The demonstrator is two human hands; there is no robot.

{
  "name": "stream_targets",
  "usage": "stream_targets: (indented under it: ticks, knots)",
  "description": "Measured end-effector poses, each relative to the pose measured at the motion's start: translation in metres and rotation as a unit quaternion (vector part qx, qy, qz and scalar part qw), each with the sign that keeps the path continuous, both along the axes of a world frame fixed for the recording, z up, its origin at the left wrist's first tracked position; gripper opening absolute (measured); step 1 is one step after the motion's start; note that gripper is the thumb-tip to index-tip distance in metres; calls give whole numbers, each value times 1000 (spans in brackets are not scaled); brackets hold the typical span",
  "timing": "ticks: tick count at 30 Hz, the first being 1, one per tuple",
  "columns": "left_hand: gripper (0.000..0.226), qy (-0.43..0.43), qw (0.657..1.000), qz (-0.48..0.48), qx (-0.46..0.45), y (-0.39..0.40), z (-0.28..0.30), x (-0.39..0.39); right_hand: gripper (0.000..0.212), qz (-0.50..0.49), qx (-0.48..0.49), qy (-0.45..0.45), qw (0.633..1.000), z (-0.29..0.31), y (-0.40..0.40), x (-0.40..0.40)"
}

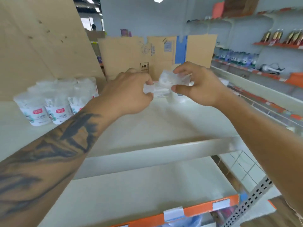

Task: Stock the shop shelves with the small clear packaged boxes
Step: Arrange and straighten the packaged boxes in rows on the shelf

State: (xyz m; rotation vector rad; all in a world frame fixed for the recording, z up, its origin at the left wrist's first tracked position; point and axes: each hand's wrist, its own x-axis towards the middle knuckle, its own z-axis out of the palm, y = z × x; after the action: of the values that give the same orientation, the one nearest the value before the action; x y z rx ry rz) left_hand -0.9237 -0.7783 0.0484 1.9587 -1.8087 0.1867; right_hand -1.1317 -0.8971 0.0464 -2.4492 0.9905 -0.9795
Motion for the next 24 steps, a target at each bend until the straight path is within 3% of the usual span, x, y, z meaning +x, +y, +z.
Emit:
stream_targets:
  ticks: [7,13,15,17,20,24]
  knots:
    - [46,-58,991,92,81,-21,-16,-17,40,110,72,45,990,19,-61,24]
    - [46,-46,975,132,175,-6,-26,-26,45,170,91,112,975,29,-76,41]
    - [57,-44,970,143,189,-3,-18,-31,37,185,98,111,971,33,-78,42]
    - [62,-38,969,176,168,-3,-4,-31,33,197,111,67,972,29,-80,39]
    - [49,-8,978,190,90,-10,17,-15,31,195,120,49,972,19,-83,34]
    - [43,30,997,60,28,-37,26,-6,22,196,190,16,962,15,-83,29]
